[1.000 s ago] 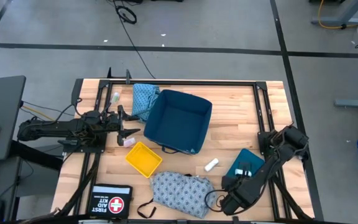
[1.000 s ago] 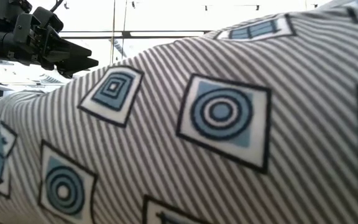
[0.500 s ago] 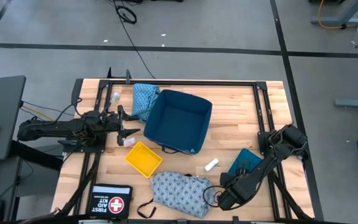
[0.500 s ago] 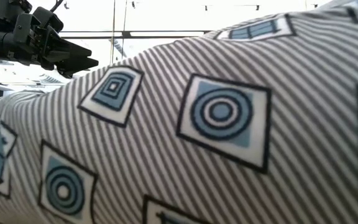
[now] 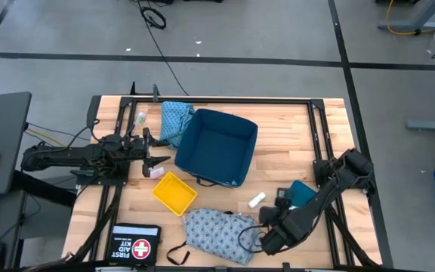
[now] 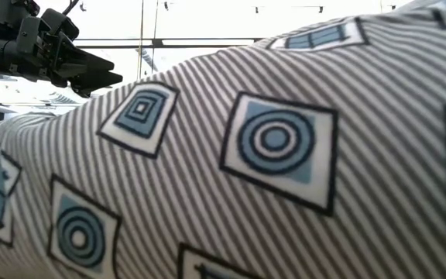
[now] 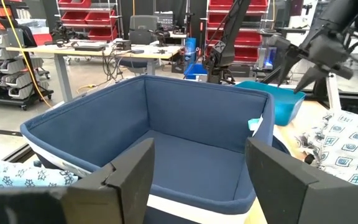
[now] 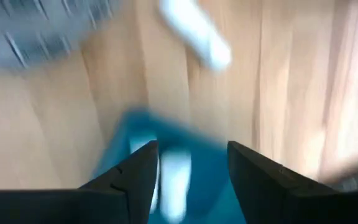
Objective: Pick & place medical supplies in basket/bin
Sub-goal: Put the white bandage into the blue bin
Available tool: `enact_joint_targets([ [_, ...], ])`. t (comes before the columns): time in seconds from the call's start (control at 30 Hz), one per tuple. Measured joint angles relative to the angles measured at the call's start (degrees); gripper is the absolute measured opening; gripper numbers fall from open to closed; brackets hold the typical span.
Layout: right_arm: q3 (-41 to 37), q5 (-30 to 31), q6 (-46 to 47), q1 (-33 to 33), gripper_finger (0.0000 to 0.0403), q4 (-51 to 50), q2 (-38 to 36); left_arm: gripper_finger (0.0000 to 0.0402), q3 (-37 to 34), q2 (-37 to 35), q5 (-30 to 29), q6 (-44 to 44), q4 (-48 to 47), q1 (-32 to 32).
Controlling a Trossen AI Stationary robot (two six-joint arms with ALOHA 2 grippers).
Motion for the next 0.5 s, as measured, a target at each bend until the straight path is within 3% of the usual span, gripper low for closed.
enact_joint_targets([
  [0.17,-0.01,3.67,-10.43,-3.86,0.0197,10.28,-0.46,0.0238,0.0,0.0,0.07,-0.26,0.02,-0.01],
  [0.33,-1.17,4.02,-17.4,-8.2,0.0197,12.93,-0.48,0.0238,-0.01,-0.02,1.93,-0.32,0.04,-0.01],
  [0.5,-6.99,-0.96,-22.85,-12.39,0.0197,16.88,-1.0,0.0238,0.01,0.0,2.08,-0.3,0.05,0.0],
])
